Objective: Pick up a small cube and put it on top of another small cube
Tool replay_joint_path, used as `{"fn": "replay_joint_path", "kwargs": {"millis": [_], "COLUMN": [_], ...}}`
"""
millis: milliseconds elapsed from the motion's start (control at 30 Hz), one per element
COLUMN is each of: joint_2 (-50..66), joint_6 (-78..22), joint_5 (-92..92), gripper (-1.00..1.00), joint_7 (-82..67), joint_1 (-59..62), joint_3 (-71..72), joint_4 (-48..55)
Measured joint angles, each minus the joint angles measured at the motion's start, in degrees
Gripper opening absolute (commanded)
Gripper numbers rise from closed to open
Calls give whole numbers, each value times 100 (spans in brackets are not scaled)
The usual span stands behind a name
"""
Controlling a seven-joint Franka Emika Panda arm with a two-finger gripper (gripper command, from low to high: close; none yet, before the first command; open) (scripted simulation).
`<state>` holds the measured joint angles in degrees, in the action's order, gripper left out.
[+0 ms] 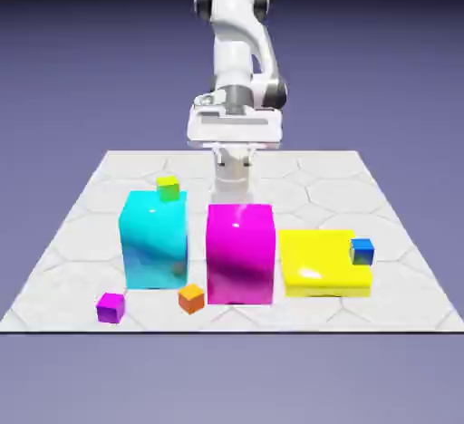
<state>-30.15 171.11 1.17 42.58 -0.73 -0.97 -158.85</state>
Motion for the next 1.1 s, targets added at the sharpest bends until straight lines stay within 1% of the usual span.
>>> {"fn": "replay_joint_path", "kwargs": {"millis": [1100], "joint_2": [6852], "joint_6": [-7924], "joint_5": [3195], "gripper": [0], "joint_7": [324], "joint_1": [-112], "joint_3": [-2655], "joint_4": [5877]}}
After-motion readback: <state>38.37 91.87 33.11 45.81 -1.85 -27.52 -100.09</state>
